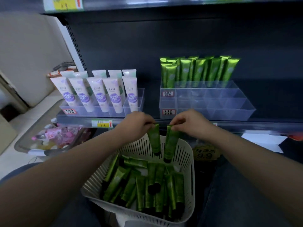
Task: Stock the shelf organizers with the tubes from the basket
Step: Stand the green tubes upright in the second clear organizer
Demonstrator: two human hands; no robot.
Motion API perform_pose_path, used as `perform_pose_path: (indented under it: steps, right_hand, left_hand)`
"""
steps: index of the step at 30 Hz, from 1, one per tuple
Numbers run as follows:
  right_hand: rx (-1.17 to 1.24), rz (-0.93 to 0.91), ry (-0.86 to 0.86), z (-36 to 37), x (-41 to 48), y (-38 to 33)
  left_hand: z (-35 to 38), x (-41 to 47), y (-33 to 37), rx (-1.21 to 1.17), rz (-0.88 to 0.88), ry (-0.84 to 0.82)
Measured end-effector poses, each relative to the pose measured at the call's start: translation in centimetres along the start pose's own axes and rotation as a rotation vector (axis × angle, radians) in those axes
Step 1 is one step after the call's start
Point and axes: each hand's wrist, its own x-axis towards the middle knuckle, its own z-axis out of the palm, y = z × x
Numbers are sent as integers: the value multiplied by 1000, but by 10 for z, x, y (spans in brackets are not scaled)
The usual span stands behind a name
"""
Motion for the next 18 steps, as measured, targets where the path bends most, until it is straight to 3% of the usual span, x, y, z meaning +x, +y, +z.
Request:
perform_pose_path:
  steps: [18]
  right_hand:
    - [144, -108, 230, -97, 26, -15]
  left_hand:
    - [-74, 92, 51, 36, 9, 216]
